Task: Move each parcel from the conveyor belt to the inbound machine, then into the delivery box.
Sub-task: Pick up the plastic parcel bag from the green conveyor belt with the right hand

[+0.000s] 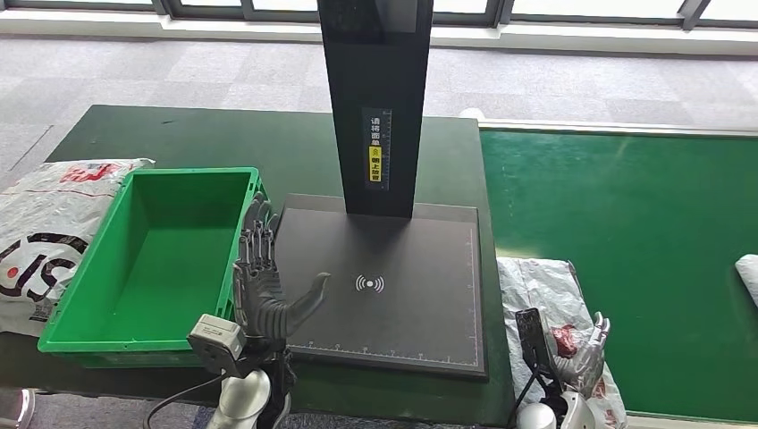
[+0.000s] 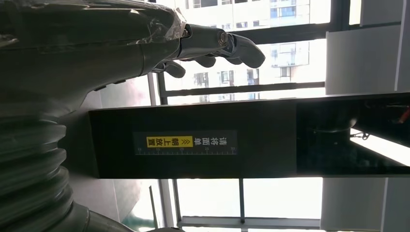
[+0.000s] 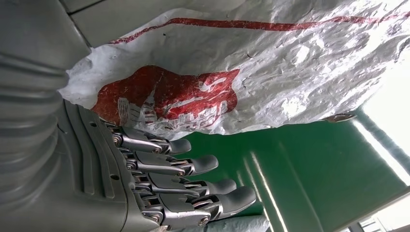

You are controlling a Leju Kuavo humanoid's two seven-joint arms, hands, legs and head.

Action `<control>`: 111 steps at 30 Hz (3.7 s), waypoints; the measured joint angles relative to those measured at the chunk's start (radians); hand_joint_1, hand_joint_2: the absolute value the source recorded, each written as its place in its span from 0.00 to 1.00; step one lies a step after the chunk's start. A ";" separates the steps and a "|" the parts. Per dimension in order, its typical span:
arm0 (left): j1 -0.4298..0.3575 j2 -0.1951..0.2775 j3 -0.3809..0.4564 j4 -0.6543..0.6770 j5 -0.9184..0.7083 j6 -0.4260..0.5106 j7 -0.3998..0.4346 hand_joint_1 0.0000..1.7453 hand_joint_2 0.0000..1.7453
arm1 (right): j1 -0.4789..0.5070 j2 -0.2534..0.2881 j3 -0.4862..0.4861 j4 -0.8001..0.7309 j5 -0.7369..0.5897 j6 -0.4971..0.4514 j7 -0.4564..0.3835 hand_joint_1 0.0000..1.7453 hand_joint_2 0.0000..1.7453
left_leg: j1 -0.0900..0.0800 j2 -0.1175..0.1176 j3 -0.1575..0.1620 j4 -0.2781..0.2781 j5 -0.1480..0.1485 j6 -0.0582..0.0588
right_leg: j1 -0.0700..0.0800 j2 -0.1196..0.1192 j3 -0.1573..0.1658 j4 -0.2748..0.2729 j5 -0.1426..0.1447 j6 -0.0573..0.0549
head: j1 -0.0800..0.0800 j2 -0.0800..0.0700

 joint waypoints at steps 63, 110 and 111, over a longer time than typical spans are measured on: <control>0.036 0.001 0.003 -0.052 0.007 0.013 0.002 0.00 1.00 | 0.078 0.013 0.030 -0.442 -0.244 -0.018 -0.227 1.00 1.00 | -0.001 0.000 0.003 0.000 -0.001 0.001 | 0.000 0.000 0.003 0.000 0.000 0.000 | 0.000 0.000; 0.034 0.001 0.003 -0.037 0.014 0.020 0.002 0.00 1.00 | 0.070 0.012 0.096 -0.459 0.134 -0.015 0.186 0.00 1.00 | -0.001 0.000 0.002 0.000 -0.001 0.001 | 0.000 0.000 0.002 0.000 0.000 0.000 | 0.000 0.000; 0.034 0.001 0.003 -0.037 0.014 0.020 0.002 0.00 1.00 | 0.071 0.012 0.096 -0.458 0.134 -0.015 0.186 0.00 1.00 | -0.001 0.000 0.002 0.000 -0.001 0.001 | 0.000 0.000 0.002 0.000 0.000 0.000 | 0.000 0.000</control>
